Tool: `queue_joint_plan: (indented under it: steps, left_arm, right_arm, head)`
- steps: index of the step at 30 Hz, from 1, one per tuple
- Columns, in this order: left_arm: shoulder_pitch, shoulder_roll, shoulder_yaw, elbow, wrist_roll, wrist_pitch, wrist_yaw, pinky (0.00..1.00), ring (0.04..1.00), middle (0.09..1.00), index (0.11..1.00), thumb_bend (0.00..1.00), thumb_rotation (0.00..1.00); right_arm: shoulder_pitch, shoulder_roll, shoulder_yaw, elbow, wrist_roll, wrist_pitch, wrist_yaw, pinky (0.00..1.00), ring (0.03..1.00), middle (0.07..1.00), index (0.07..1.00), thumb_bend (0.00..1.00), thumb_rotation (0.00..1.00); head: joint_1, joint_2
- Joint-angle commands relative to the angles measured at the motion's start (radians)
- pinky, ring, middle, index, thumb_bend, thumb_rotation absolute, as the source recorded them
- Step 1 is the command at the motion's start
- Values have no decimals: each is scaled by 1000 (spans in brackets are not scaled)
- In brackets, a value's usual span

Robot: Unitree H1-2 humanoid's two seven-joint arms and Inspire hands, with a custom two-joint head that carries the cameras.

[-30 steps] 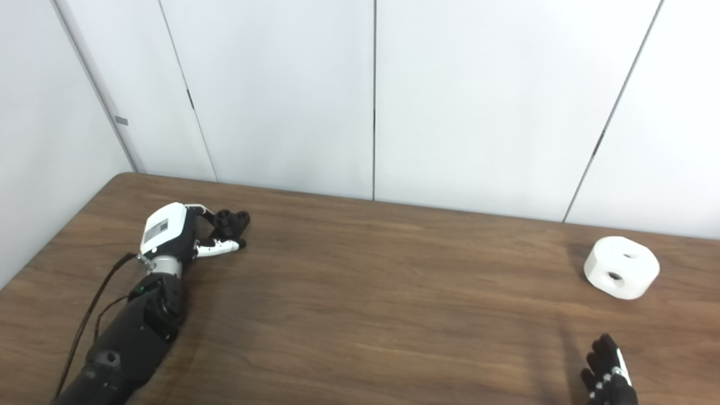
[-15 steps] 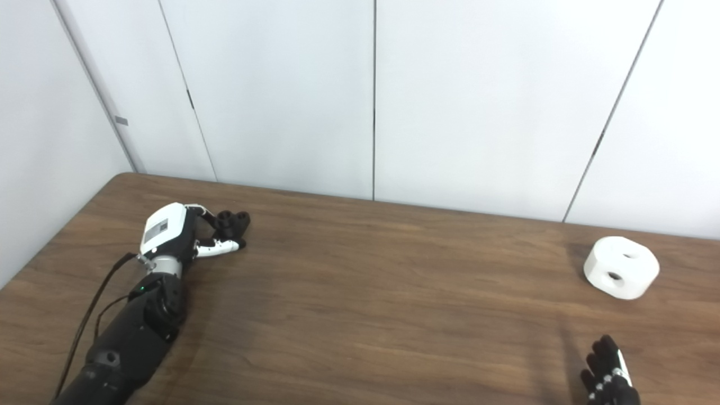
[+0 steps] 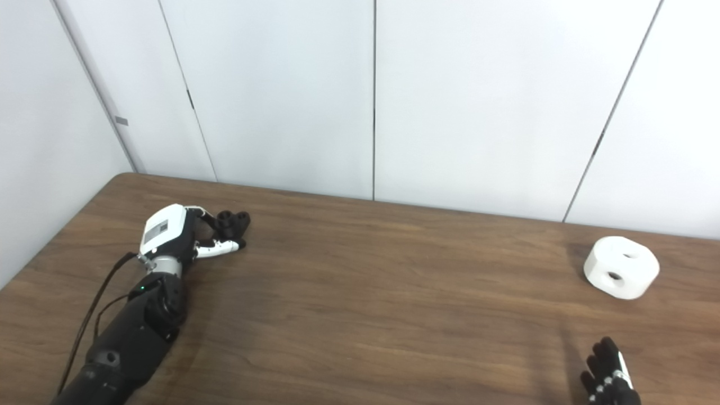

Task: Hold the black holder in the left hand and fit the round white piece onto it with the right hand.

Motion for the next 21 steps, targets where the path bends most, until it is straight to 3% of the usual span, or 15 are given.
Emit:
queue_joint_plan:
  steps: [1,10,11,13,21]
  left_arm:
    - [-11,32,-4,-12,16,9,-7,915,915,848,593,828,251]
    - [-12,23,13,-3,-7,-17,13,909,914,844,549,826,191]
    - [-10,20,18,-2,-12,-26,21,909,913,840,512,648,119]
    - [-8,17,23,-1,-18,-36,29,916,913,832,492,557,77]
    - [-5,6,34,-1,-39,-47,25,949,897,790,482,521,45]
  right_arm:
    - [10,10,-5,-24,6,-5,6,1000,1000,1000,1000,538,1000]
    - [11,8,-5,-26,6,-9,8,1000,1000,1000,1000,524,1000]
    - [12,7,-5,-27,5,-10,9,1000,1000,1000,1000,526,1000]
    - [14,6,-6,-29,4,-10,10,1000,1000,1000,1000,526,1000]
    - [14,8,-8,-35,1,-2,5,1000,1000,1000,1000,536,1000]
  head:
    - [1,2]
    - [2,2]
    - [3,6]
    - [3,6]
    - [2,10]
